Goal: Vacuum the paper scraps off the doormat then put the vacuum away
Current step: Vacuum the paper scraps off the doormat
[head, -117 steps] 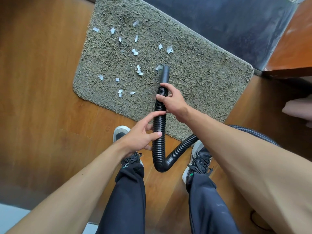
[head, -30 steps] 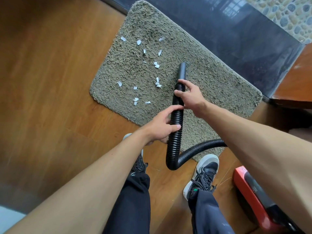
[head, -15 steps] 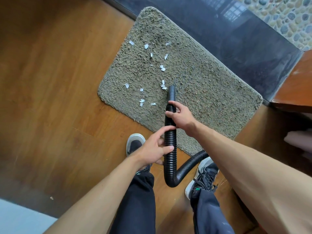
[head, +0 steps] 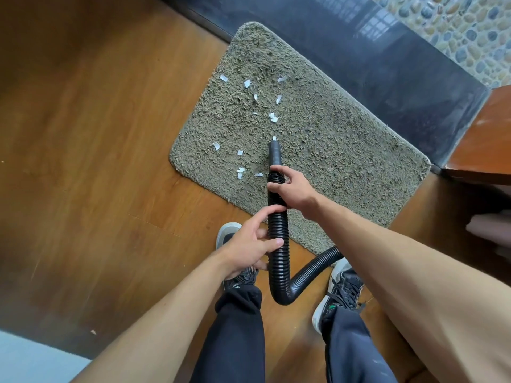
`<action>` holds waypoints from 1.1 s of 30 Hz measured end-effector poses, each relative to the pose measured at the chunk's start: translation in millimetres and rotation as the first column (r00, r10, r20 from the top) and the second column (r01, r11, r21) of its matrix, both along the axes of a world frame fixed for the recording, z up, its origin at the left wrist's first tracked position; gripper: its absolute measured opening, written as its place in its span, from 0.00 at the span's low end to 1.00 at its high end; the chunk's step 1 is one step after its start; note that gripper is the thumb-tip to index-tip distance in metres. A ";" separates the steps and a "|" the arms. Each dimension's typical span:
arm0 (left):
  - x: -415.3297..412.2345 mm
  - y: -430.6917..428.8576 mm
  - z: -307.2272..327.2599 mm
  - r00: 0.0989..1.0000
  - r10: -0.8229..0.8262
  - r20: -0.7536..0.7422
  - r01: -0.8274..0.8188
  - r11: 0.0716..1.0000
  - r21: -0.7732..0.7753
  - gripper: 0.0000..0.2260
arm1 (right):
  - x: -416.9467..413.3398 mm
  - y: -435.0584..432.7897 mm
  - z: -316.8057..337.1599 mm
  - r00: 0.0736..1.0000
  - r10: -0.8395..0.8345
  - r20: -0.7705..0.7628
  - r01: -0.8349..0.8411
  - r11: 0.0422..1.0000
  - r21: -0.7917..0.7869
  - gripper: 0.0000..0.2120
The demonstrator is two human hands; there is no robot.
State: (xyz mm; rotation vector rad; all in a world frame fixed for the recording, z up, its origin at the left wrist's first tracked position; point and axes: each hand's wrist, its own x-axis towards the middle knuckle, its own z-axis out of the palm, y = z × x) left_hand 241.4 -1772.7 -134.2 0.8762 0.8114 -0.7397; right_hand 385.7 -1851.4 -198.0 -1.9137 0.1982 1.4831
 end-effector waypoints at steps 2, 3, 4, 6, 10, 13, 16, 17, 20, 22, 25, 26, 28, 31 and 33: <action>0.7 3.5 1.4 1.000 -0.006 0.002 0.006 1.000 -0.016 0.25 | 1.6 2.4 2.9 1.000 -0.005 -0.012 0.005 1.000 -0.006 0.24; 0.6 5.2 2.3 1.000 -0.012 0.003 0.012 1.000 -0.021 0.25 | 2.3 3.3 5.0 1.000 -0.011 -0.023 0.011 1.000 -0.010 0.24; 0.5 7.1 3.5 1.000 -0.017 0.005 0.017 1.000 -0.025 0.25 | 2.9 4.5 7.5 0.999 -0.019 -0.034 0.018 1.000 -0.017 0.24; 0.9 11.3 6.1 1.000 -0.022 0.009 0.022 0.999 -0.035 0.26 | 3.8 7.7 12.5 0.998 -0.033 -0.052 0.032 0.999 -0.031 0.24; 1.2 19.7 11.1 1.000 -0.026 0.001 0.026 0.999 -0.039 0.26 | 4.7 14.4 16.7 0.996 -0.049 -0.079 0.045 0.997 -0.055 0.25; 2.0 25.8 14.0 0.999 -0.041 0.000 0.041 0.999 -0.031 0.27 | 5.4 18.9 18.1 0.994 -0.059 -0.097 0.053 0.996 -0.066 0.24; 3.9 28.2 18.3 0.999 -0.046 -0.002 0.046 0.999 -0.017 0.27 | 6.5 21.4 19.2 0.993 -0.058 -0.099 0.050 0.996 -0.073 0.24; 5.0 28.3 19.8 0.999 -0.045 -0.004 0.045 0.999 -0.011 0.27 | 7.4 22.0 19.8 0.994 -0.054 -0.098 0.047 0.996 -0.070 0.24; 9.3 27.2 23.3 0.999 -0.051 -0.002 0.051 0.999 0.007 0.27 | 12.0 21.5 22.1 0.994 -0.053 -0.092 0.047 0.997 -0.059 0.24; 12.6 26.0 24.6 0.998 -0.064 -0.004 0.064 0.998 0.021 0.27 | 15.2 19.4 23.5 0.993 -0.060 -0.105 0.054 0.997 -0.056 0.24; 18.4 26.2 25.3 0.998 -0.064 -0.012 0.064 0.998 0.027 0.27 | 20.2 18.0 21.5 0.990 -0.068 -0.125 0.062 0.997 -0.054 0.24; 20.3 25.5 25.0 0.998 -0.062 -0.015 0.062 0.998 0.029 0.27 | 22.0 17.9 20.1 0.990 -0.066 -0.125 0.060 0.997 -0.051 0.24; 22.7 23.0 22.8 0.998 -0.065 -0.022 0.066 0.997 0.041 0.27 | 23.9 16.8 18.0 0.990 -0.072 -0.122 0.066 0.997 -0.049 0.24; 28.8 17.3 22.2 0.998 -0.052 -0.035 0.053 0.997 0.048 0.27 | 28.1 12.4 21.6 0.989 -0.073 -0.130 0.069 0.997 -0.037 0.24; 33.4 12.8 24.1 0.998 -0.050 -0.038 0.051 0.997 0.050 0.27 | 33.3 8.0 23.6 0.986 -0.070 -0.152 0.067 0.997 -0.026 0.24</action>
